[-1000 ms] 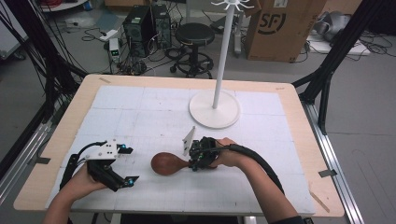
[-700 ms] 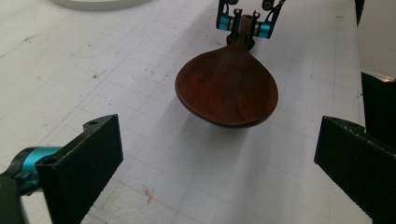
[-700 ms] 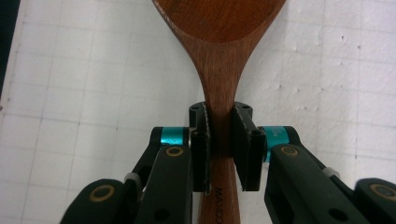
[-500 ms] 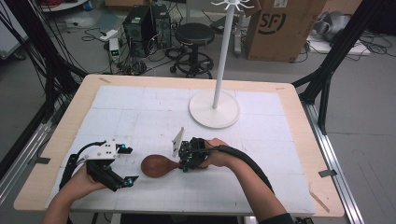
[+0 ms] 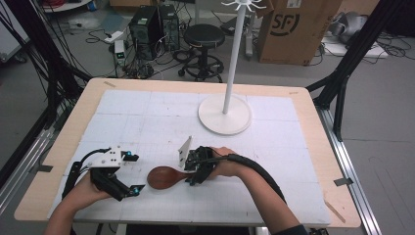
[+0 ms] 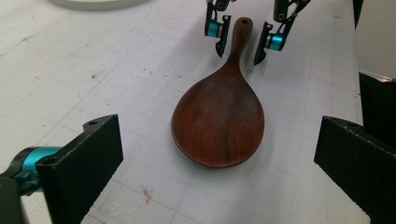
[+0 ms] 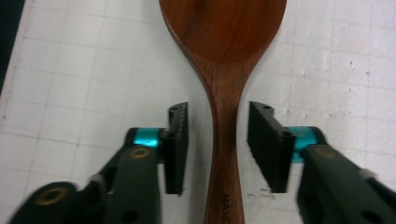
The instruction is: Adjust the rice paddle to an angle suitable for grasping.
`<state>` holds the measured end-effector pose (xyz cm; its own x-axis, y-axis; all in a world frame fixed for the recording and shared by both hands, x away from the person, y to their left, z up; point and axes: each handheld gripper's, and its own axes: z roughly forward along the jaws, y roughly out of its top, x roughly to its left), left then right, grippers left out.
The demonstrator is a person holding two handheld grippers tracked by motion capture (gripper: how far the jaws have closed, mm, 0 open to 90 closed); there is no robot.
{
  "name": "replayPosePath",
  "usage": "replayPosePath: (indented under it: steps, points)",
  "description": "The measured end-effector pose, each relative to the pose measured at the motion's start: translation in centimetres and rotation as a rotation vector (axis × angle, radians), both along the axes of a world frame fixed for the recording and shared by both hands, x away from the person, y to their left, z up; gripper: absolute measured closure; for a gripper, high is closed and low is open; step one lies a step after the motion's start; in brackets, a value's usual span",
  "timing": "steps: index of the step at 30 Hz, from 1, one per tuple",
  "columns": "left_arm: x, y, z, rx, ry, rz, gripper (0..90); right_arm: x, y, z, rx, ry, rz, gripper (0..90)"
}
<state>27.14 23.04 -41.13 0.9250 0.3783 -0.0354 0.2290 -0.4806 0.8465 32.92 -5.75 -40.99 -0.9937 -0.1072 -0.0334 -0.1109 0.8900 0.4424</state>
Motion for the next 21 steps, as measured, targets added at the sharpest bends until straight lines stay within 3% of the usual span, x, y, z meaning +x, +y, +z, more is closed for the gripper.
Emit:
replayPosePath:
  steps: [1,2,3,4,10,15,19,21]
  points:
    - [0.0,0.0,0.0,-0.002,0.002,-0.002,1.7,0.0,0.0,0.0,0.000,0.000,0.000,51.5]
    - [0.0,0.0,0.0,-0.010,0.006,-0.004,1.7,-0.1,-0.3,0.2,0.039,0.013,-0.011,45.8]
    - [0.0,0.0,0.0,-0.009,0.005,-0.005,1.7,-0.1,-0.3,0.2,0.039,0.013,-0.011,45.8]
    - [0.0,0.0,0.0,-0.010,0.004,-0.004,1.7,0.0,-0.5,0.3,0.069,0.010,-0.003,42.7]
    - [0.0,0.0,0.1,-0.015,0.006,-0.003,1.7,0.0,-2.2,1.0,0.161,0.073,-0.087,22.5]
    - [0.0,0.0,0.1,-0.020,0.005,-0.004,1.7,-0.2,-3.7,1.4,0.192,0.088,-0.122,11.2]
    - [0.0,0.1,0.2,-0.034,0.003,-0.002,1.7,-0.6,-5.0,1.7,0.203,0.062,-0.158,1.6]
    - [0.0,0.2,0.2,-0.038,0.002,0.002,1.7,-0.8,-5.7,1.9,0.214,0.056,-0.165,1.2]
